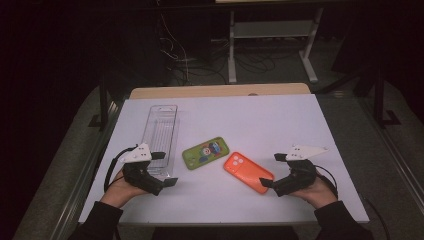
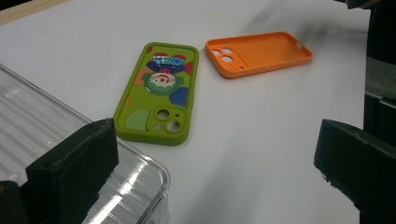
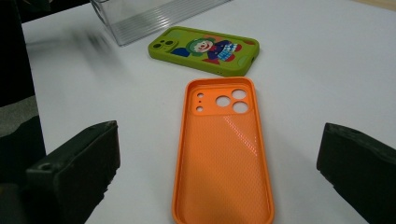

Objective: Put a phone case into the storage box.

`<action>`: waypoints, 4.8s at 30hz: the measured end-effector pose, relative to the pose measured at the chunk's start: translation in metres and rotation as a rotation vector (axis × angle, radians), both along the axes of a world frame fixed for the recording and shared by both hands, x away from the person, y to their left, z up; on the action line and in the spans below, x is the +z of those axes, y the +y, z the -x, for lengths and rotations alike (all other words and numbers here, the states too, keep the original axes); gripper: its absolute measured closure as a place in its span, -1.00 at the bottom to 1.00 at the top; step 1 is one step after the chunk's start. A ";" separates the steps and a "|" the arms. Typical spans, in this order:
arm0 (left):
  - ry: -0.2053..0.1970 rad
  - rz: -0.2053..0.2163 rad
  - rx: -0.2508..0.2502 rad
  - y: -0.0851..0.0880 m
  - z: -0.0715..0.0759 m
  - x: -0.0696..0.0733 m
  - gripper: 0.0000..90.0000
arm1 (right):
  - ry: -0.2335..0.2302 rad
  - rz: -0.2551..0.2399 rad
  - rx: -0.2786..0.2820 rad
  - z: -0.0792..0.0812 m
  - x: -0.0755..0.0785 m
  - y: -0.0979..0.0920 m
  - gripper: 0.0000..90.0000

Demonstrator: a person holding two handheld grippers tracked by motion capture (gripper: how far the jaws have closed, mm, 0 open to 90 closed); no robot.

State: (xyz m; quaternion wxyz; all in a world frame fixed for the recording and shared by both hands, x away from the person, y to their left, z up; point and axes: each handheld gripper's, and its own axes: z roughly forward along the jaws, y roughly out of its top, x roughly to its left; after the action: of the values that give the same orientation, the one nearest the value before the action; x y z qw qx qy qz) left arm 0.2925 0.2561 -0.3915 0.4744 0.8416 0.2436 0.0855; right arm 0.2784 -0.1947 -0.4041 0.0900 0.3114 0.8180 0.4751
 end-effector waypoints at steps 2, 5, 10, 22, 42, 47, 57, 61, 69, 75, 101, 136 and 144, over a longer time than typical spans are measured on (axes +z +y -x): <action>0.003 0.003 0.002 -0.001 0.000 0.000 -1.00 | 0.000 -0.001 0.001 0.000 0.000 -0.001 -1.00; 0.005 0.003 0.000 -0.001 0.001 0.001 -1.00 | 0.003 -0.002 -0.005 0.000 0.000 -0.001 -1.00; 0.007 0.006 -0.006 -0.001 -0.001 0.001 -1.00 | 0.000 -0.004 -0.016 0.000 0.001 -0.002 -1.00; 0.001 -0.001 -0.002 -0.002 0.002 0.000 -1.00 | 0.011 0.016 -0.047 -0.001 0.006 -0.003 -1.00; 0.008 0.011 -0.005 -0.003 0.000 0.000 -1.00 | 0.037 0.038 -0.063 -0.015 0.021 0.012 -1.00; 0.009 0.016 -0.001 -0.003 0.000 0.000 -1.00 | 0.042 0.042 -0.058 -0.021 0.024 0.017 -1.00; 0.013 0.018 0.003 -0.002 0.000 -0.001 -1.00 | 0.075 0.048 -0.060 -0.034 0.029 0.024 -1.00; 0.013 0.017 0.002 -0.002 0.000 0.000 -1.00 | 0.070 0.063 -0.059 -0.040 0.032 0.029 -1.00; 0.017 0.016 0.003 -0.003 0.000 -0.001 -1.00 | 0.067 0.079 -0.068 -0.048 0.033 0.038 -1.00; 0.017 0.010 -0.005 -0.003 0.000 -0.001 -1.00 | 0.071 0.087 -0.062 -0.054 0.035 0.044 -1.00; 0.022 0.022 -0.002 -0.005 0.000 -0.001 -1.00 | 0.071 0.140 -0.050 -0.071 0.038 0.068 -1.00; 0.019 -0.002 -0.014 -0.004 0.000 -0.002 -1.00 | 0.195 0.317 -0.051 -0.061 0.004 0.068 -1.00; 0.019 0.001 -0.013 -0.004 0.000 -0.002 -1.00 | 0.207 0.348 -0.023 -0.059 -0.006 0.071 -1.00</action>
State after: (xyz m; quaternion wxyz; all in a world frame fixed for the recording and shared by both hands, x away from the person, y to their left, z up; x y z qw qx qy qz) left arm 0.2926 0.2523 -0.3931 0.4730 0.8437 0.2427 0.0743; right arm 0.3374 -0.1239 -0.4102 0.0634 0.3478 0.8890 0.2911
